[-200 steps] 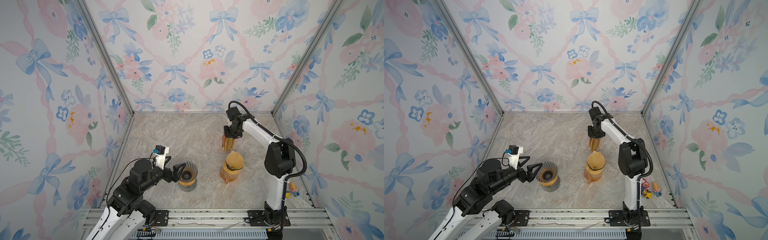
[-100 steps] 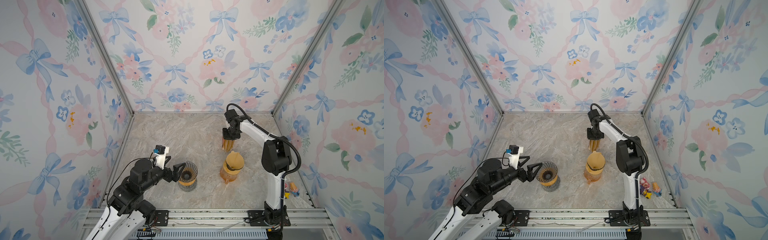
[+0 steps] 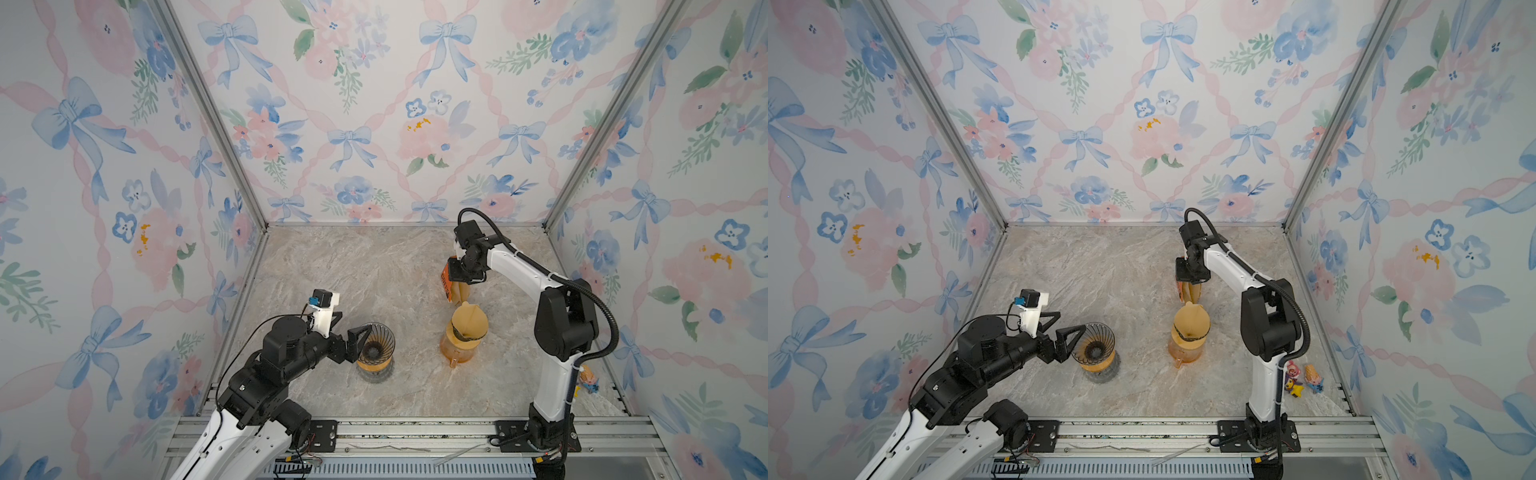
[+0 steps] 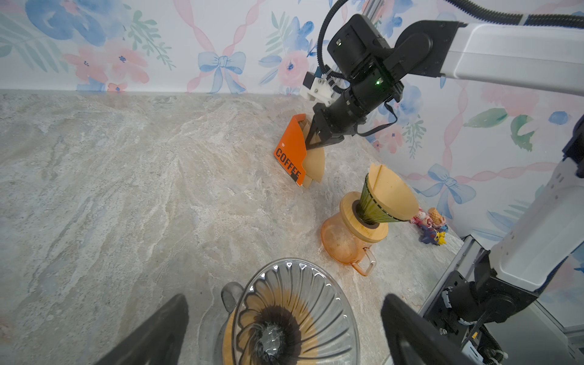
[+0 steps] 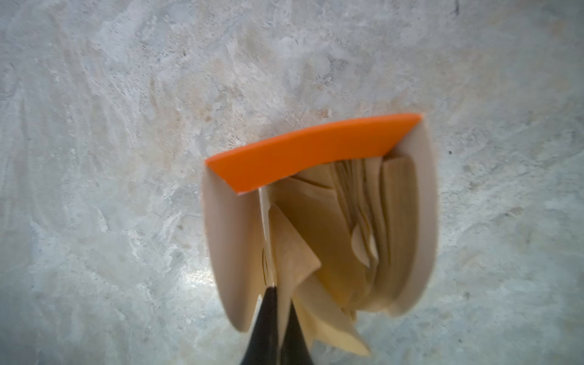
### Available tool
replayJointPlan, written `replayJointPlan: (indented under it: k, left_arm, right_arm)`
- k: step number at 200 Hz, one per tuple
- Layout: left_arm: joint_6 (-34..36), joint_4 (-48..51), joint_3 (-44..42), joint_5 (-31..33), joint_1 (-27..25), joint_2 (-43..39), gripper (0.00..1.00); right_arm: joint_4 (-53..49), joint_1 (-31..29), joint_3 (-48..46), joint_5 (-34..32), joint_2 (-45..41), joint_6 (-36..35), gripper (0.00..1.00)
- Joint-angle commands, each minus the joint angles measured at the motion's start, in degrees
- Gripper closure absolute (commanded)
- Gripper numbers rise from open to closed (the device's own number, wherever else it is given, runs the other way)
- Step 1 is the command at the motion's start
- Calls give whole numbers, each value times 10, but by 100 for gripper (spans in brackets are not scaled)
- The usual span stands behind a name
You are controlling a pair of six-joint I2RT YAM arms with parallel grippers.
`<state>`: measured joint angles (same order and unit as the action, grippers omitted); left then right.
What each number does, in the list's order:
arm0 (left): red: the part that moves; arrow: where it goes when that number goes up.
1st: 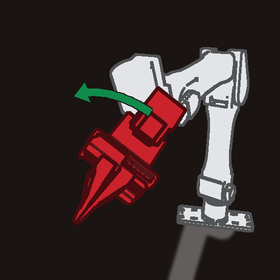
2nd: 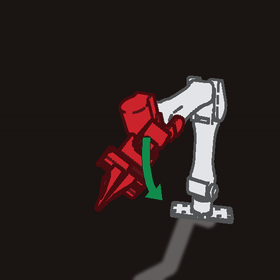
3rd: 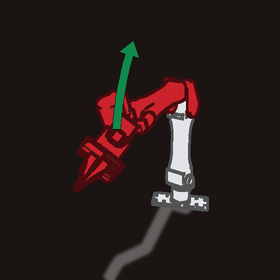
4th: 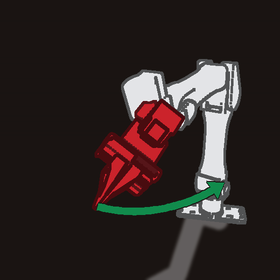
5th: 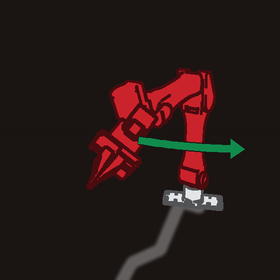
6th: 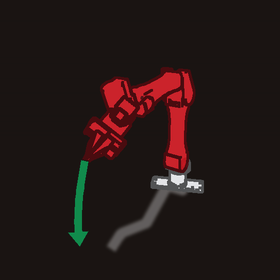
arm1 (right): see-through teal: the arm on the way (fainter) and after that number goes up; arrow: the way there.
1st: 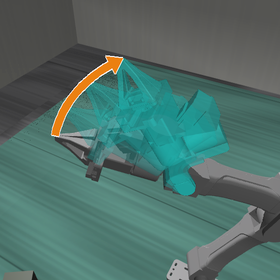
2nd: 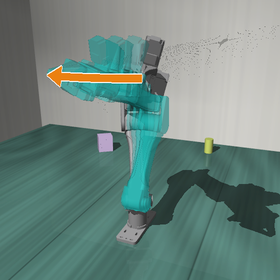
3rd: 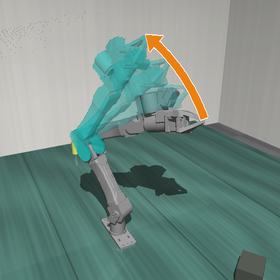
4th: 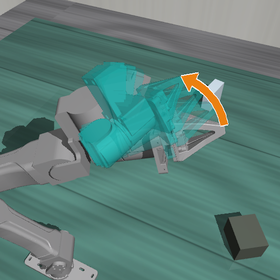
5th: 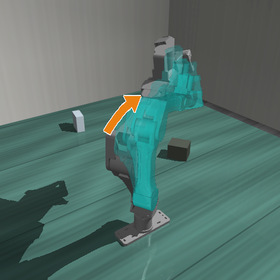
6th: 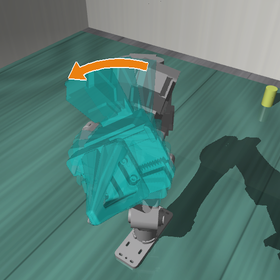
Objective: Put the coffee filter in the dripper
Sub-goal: 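Pinch a paper filter from the box with the right gripper and lift, then carry the paper filter with the right gripper over the glass dripper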
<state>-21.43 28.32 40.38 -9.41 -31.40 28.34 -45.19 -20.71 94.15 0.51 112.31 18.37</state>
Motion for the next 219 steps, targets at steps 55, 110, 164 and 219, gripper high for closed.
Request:
replayJointPlan:
  k: [55, 110, 164, 219]
  left_arm:
    - [10, -11, -6, 9, 3, 1, 3]
    - [10, -10, -5, 17, 3, 5, 3]
    - [6, -6, -3, 26, -1, 9, 3]
    - [5, -3, -2, 39, 0, 2, 3]
  right_arm:
    - [12, 3, -11, 17, -68, -25, 97]
    - [25, 2, -26, -27, -129, -51, 96]
    - [31, -1, -32, -57, -233, -92, 96]
    - [-48, -67, -5, -7, -318, -94, 93]
